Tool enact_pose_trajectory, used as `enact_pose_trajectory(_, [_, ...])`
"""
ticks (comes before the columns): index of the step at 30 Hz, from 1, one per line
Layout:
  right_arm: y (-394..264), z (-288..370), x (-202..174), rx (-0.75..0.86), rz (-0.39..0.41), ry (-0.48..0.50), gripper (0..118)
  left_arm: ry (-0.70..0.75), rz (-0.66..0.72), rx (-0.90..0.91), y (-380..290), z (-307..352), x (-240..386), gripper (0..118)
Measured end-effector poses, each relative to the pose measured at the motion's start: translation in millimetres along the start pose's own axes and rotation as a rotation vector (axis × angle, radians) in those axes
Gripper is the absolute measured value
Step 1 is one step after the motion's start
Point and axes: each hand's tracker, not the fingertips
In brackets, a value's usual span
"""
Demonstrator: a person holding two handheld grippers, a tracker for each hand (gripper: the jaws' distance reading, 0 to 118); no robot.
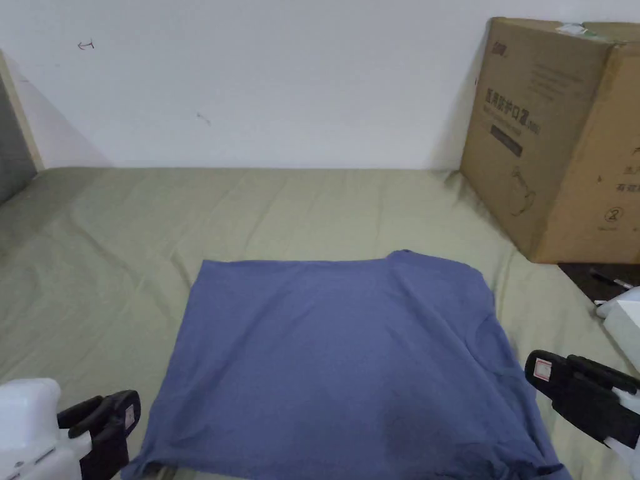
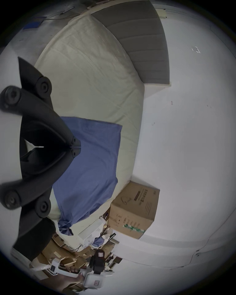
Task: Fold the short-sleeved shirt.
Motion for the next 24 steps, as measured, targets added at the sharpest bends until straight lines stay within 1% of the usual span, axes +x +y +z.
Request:
enact_pose_trajectory(2, [3,2,-3,0.004,0.025,-0.007,1,0.042,-0.046,0.020,4,4,5,0])
enact_pose_trajectory(3, [4,5,-9,0.004,0.056,-0.008,0,0.039,-0.041,0.012,9,3,2,0])
enact_pose_trajectory(4, [5,5,-11,-0.002,0.071,-0.004,0,0.046,-0.040,-0.006,14,-4,-4,0])
enact_pose_trajectory(5, [5,4,-13,-0.009,0.083,-0.001,0,0.076,-0.032,-0.069,21,-15,-13,0])
enact_pose_trajectory(6, [6,2,-14,-0.021,0.088,0.005,0,0.095,-0.019,-0.175,27,-30,-22,0])
enact_pose_trajectory(8, [5,-2,-20,-0.054,0.089,0.019,0,0.130,-0.010,-0.450,31,-68,-31,0])
enact_pose_trajectory(9, [2,-6,-22,-0.080,0.089,0.029,0,0.136,-0.029,-0.546,24,-85,-37,0])
enact_pose_trajectory(10, [0,-9,-24,-0.096,0.099,0.038,0,0.127,-0.048,-0.576,15,-99,-45,6])
enact_pose_trajectory(11, [-1,-12,-24,-0.101,0.108,0.043,0,0.130,-0.054,-0.591,7,-109,-51,27])
enact_pose_trajectory(12, [-3,-14,-26,-0.103,0.123,0.044,0,0.144,-0.042,-0.586,-3,-118,-56,27])
enact_pose_trajectory(13, [-4,-16,-28,-0.113,0.135,0.049,0,0.146,-0.025,-0.585,-7,-123,-63,39])
enact_pose_trajectory(14, [-5,-19,-29,-0.127,0.143,0.054,0,0.153,0.000,-0.592,-12,-129,-69,63])
enact_pose_trajectory(15, [-6,-22,-30,-0.146,0.145,0.060,0,0.157,0.001,-0.590,-16,-134,-73,95])
enact_pose_trajectory(16, [-7,-25,-30,-0.162,0.149,0.065,0,0.152,-0.011,-0.574,-20,-135,-73,116])
enact_pose_trajectory(17, [-8,-27,-31,-0.173,0.156,0.064,1,0.148,-0.029,-0.551,-21,-137,-73,117])
enact_pose_trajectory(19, [-10,-31,-33,-0.185,0.177,0.054,1,0.149,-0.023,-0.559,-23,-144,-75,117])
enact_pose_trajectory(21, [-11,-36,-33,-0.195,0.188,0.048,1,0.117,-0.010,-0.588,-27,-147,-70,117])
enact_pose_trajectory(24, [-11,-43,-27,-0.209,0.162,0.051,1,0.064,-0.051,-0.614,-39,-150,-58,117])
